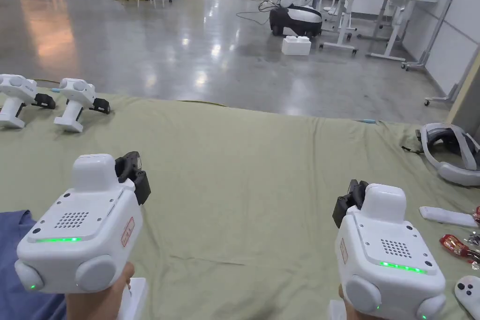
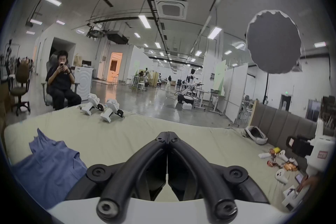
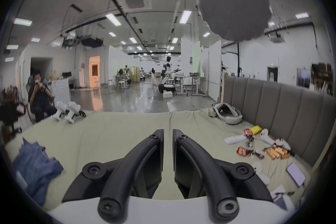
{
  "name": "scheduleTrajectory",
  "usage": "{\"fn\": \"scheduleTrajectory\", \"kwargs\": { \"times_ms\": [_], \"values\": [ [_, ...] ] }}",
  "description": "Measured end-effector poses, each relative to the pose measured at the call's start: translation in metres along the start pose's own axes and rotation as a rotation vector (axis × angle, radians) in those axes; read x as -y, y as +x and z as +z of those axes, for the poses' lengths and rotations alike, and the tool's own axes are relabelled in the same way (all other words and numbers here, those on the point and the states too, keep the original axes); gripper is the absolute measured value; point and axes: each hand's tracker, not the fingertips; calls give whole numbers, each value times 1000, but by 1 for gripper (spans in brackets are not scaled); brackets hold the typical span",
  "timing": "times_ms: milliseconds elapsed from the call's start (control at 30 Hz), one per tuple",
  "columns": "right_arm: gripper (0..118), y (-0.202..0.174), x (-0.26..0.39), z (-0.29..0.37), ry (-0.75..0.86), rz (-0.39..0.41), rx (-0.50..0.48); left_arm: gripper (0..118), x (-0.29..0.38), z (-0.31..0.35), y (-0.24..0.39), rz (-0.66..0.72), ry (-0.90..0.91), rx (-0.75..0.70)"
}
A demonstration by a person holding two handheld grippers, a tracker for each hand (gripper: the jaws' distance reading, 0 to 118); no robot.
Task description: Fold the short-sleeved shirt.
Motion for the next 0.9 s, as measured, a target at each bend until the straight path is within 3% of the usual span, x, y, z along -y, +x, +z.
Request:
{"fn": "scheduleTrajectory", "kwargs": {
  "times_ms": [133, 267, 367, 567, 800, 833, 900],
  "values": [
    [13, -3, 0, -3, -12, -20, -2, 3, 0, 2, -4, -10, -12, -10],
    [13, -6, -1, -4, -25, 29, -14, 3, 0, 5, -15, -97, -117, -24],
    [13, -10, 2, -3, -44, 58, -30, 3, 1, -1, -36, -87, -231, -26],
    [13, -23, 15, -5, -84, 117, -68, 3, 9, 2, -119, -85, -492, -46],
    [14, -34, 35, -13, -171, 106, -98, 4, 30, 11, -223, -75, -738, -195],
    [14, -36, 38, -15, -184, 109, -101, 8, 32, 14, -230, -70, -777, -198],
    [13, -38, 43, -18, -203, 120, -100, 43, 40, 21, -244, -38, -820, -217]
  ]
}}
